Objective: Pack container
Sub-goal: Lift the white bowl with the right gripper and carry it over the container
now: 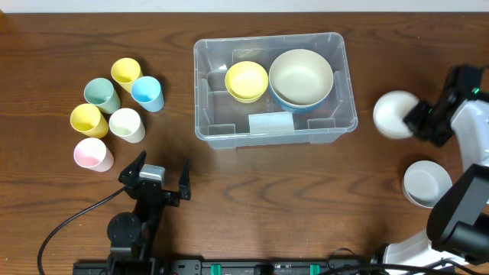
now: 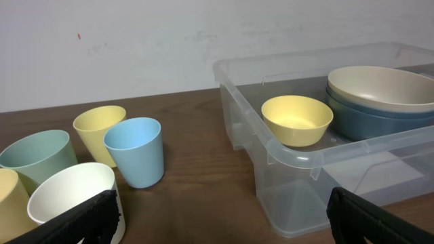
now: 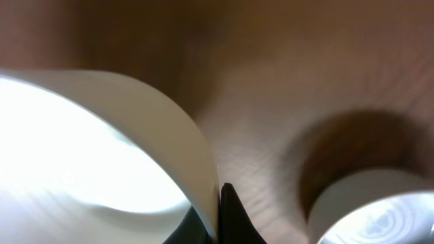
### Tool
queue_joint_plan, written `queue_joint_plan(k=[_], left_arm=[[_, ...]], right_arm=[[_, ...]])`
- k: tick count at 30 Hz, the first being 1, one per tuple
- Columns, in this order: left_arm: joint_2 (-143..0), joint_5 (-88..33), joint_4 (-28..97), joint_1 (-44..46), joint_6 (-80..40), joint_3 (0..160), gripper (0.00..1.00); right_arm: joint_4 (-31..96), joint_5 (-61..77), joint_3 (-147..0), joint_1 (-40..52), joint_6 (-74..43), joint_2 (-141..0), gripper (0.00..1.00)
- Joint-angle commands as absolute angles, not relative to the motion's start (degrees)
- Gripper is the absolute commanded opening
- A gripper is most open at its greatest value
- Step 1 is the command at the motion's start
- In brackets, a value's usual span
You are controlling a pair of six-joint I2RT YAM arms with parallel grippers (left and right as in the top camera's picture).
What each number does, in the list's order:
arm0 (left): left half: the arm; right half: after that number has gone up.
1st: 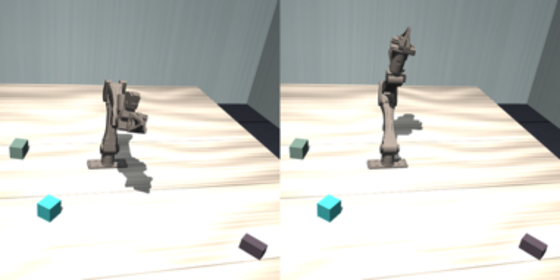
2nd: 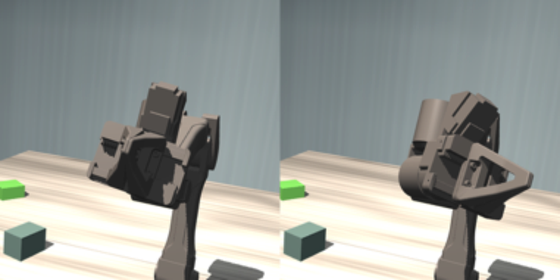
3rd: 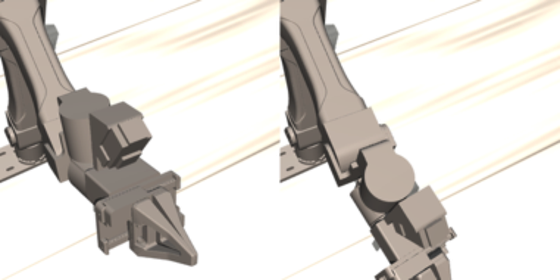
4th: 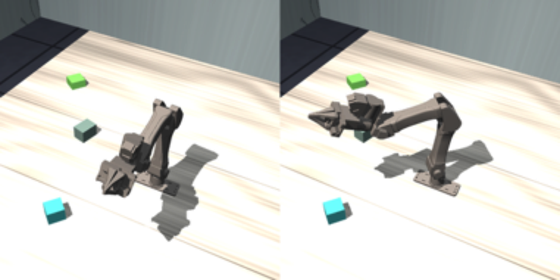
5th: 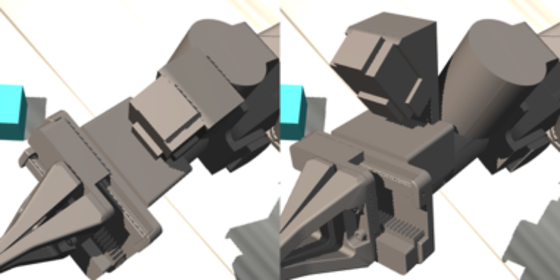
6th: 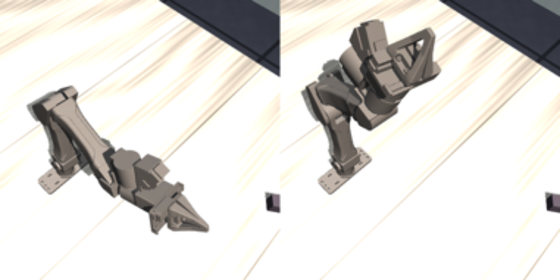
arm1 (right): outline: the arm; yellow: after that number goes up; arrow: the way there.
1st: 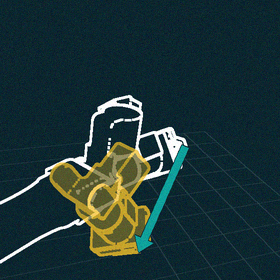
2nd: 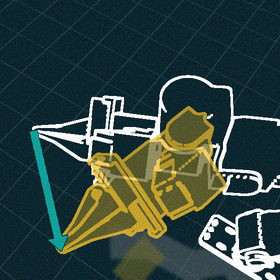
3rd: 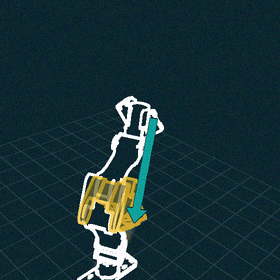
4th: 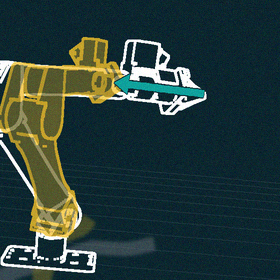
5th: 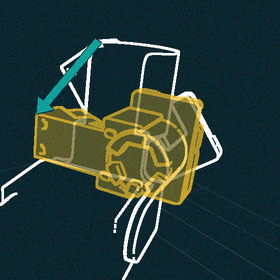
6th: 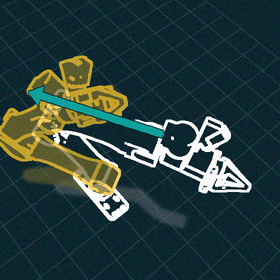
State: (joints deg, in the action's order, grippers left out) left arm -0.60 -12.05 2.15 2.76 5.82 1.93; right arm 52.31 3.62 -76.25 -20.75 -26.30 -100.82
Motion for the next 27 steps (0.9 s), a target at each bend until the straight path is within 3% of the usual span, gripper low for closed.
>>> queue_joint_plan(k=[1, 8, 15, 21, 27], left_arm=[[-0.30, -12.86, 2.90, 2.52, 5.52, 0.27, 0.98], [-0.30, -12.86, 2.90, 2.52, 5.52, 0.27, 0.98], [-0.30, -12.86, 2.90, 2.52, 5.54, 0.27, 0.98], [-0.30, -12.86, 2.90, 2.52, 5.52, 0.27, 0.98], [-0.30, -12.86, 2.87, 2.52, 5.52, 0.27, 0.98]], right_arm=[[54.96, 9.65, -87.07, -19.25, -21.65, -99.94, 0.01], [57.47, 15.38, -101.73, -12.12, -20.93, -95.72, 0.01], [49.10, 14.48, -103.70, 6.31, -20.97, -92.09, 0.03], [43.51, 0.51, -103.59, 25.45, -20.95, -96.09, 0.05], [39.38, -13.39, -103.59, 36.99, -20.95, -104.68, 0.06]])
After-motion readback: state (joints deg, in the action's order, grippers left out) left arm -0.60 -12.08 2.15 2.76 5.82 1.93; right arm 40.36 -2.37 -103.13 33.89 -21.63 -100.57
